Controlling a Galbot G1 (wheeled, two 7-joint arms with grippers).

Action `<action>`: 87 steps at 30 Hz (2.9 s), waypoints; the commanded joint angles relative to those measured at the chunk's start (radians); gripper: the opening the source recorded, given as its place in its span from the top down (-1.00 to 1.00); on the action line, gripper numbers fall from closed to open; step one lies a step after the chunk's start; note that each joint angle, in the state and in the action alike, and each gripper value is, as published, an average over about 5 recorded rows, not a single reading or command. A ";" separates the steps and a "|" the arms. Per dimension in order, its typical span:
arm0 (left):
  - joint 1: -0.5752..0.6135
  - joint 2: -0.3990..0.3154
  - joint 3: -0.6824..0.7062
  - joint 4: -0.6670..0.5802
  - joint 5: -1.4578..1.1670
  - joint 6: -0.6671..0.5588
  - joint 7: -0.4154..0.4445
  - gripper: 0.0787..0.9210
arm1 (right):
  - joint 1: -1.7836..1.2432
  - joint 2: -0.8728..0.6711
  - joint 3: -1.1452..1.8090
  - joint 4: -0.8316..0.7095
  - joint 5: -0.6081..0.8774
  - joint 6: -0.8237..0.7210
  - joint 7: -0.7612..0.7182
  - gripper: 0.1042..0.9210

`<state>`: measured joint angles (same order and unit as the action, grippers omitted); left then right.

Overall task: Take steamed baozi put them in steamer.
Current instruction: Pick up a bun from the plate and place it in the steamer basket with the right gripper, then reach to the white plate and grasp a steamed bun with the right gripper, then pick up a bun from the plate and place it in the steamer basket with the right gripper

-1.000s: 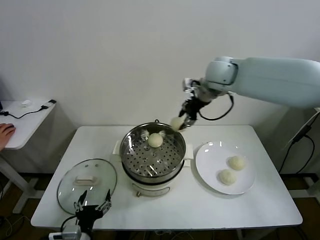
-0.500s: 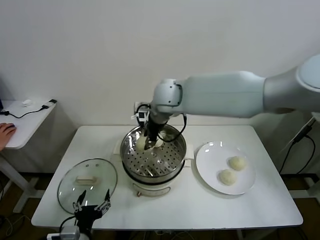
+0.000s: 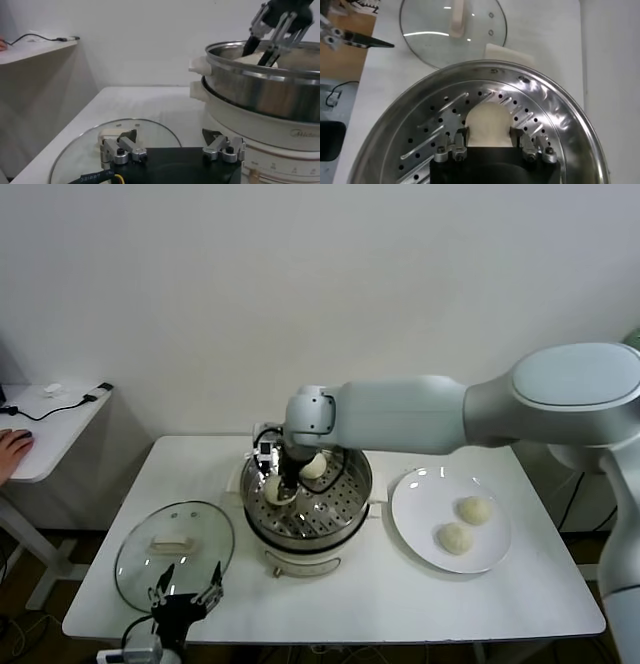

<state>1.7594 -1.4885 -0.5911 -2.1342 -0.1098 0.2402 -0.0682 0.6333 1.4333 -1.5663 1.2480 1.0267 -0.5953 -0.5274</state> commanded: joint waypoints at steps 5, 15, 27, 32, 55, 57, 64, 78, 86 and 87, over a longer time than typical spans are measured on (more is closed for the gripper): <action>0.003 -0.001 0.001 -0.010 -0.002 0.001 0.000 -0.77 | 0.081 -0.058 -0.004 0.017 -0.046 0.099 -0.142 -0.69; -0.005 0.001 0.006 -0.015 -0.003 0.007 0.005 -0.77 | 0.466 -0.441 -0.259 0.174 -0.166 0.356 -0.505 -0.76; -0.006 0.007 0.002 -0.012 -0.002 0.007 0.009 -0.77 | 0.278 -0.819 -0.387 0.291 -0.470 0.324 -0.439 -0.76; 0.005 0.006 -0.002 -0.013 0.000 0.005 0.008 -0.77 | 0.084 -0.839 -0.254 0.229 -0.538 0.281 -0.381 -0.76; 0.016 -0.005 0.001 0.006 0.011 -0.003 0.005 -0.77 | -0.322 -0.727 0.084 0.009 -0.621 0.218 -0.278 -0.76; 0.016 -0.004 0.002 0.006 0.011 -0.004 0.005 -0.77 | -0.328 -0.718 0.091 0.002 -0.621 0.217 -0.279 -0.76; 0.015 -0.003 0.001 0.006 0.009 -0.002 0.004 -0.77 | -0.318 -0.702 0.084 -0.002 -0.627 0.211 -0.292 -0.47; 0.023 -0.004 0.006 -0.016 0.010 0.004 0.005 -0.77 | 0.210 -0.640 -0.159 0.073 -0.543 0.343 -0.446 -0.22; 0.019 0.003 0.007 -0.014 0.009 0.004 0.006 -0.77 | 0.480 -0.398 -0.075 0.123 -0.402 0.522 -0.513 -0.22; 0.019 0.004 0.007 -0.013 0.009 0.004 0.006 -0.77 | 0.482 -0.366 -0.048 0.144 -0.402 0.545 -0.511 -0.22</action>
<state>1.7796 -1.4879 -0.5833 -2.1482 -0.1000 0.2439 -0.0628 0.8455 0.8875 -1.6332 1.3381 0.5313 -0.1937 -0.9716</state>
